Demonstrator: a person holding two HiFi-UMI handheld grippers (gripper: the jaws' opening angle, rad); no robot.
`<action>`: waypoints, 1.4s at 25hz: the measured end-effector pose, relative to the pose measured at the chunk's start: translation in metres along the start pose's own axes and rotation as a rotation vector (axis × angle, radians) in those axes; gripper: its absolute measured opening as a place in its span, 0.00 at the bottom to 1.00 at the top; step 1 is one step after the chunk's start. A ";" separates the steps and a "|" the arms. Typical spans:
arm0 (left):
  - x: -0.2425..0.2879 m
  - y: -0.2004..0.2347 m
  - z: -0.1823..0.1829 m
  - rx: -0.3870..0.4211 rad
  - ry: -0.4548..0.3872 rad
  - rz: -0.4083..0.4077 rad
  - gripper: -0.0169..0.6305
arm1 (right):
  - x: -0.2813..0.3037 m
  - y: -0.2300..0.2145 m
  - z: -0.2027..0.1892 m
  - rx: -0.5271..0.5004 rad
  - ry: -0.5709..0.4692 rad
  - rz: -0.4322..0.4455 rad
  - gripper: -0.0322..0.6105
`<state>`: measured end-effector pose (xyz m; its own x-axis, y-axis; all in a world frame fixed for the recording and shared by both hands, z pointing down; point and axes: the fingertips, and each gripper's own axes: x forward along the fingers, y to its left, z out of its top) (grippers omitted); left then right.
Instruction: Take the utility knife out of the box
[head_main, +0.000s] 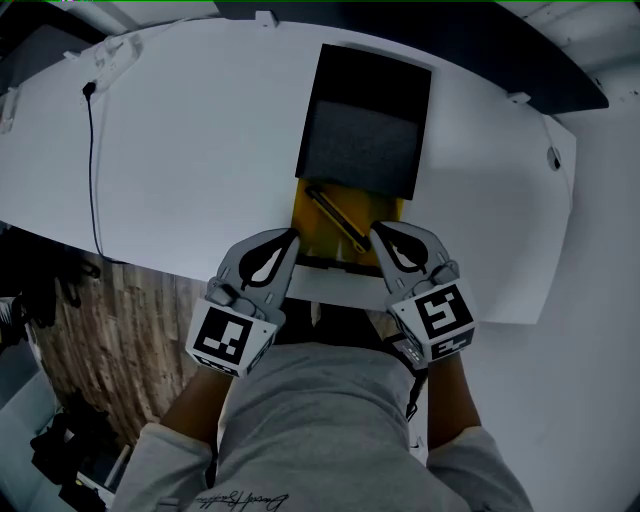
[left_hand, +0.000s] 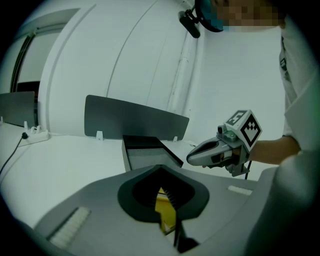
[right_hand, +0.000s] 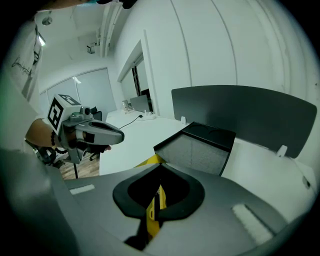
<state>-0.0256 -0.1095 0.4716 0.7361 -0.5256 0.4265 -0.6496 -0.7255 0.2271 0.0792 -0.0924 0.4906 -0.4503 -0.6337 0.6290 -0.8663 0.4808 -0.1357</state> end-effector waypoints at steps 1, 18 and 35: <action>0.001 0.001 -0.003 -0.002 0.004 0.000 0.03 | 0.002 0.000 -0.003 -0.005 0.010 -0.001 0.07; 0.008 0.020 -0.028 -0.040 0.039 0.001 0.03 | 0.053 0.006 -0.052 -0.104 0.236 0.018 0.08; 0.013 0.036 -0.051 -0.090 0.074 0.012 0.03 | 0.084 0.012 -0.089 -0.243 0.455 0.037 0.25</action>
<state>-0.0493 -0.1197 0.5294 0.7140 -0.4975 0.4927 -0.6755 -0.6745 0.2978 0.0497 -0.0862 0.6097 -0.2933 -0.3114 0.9039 -0.7519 0.6591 -0.0169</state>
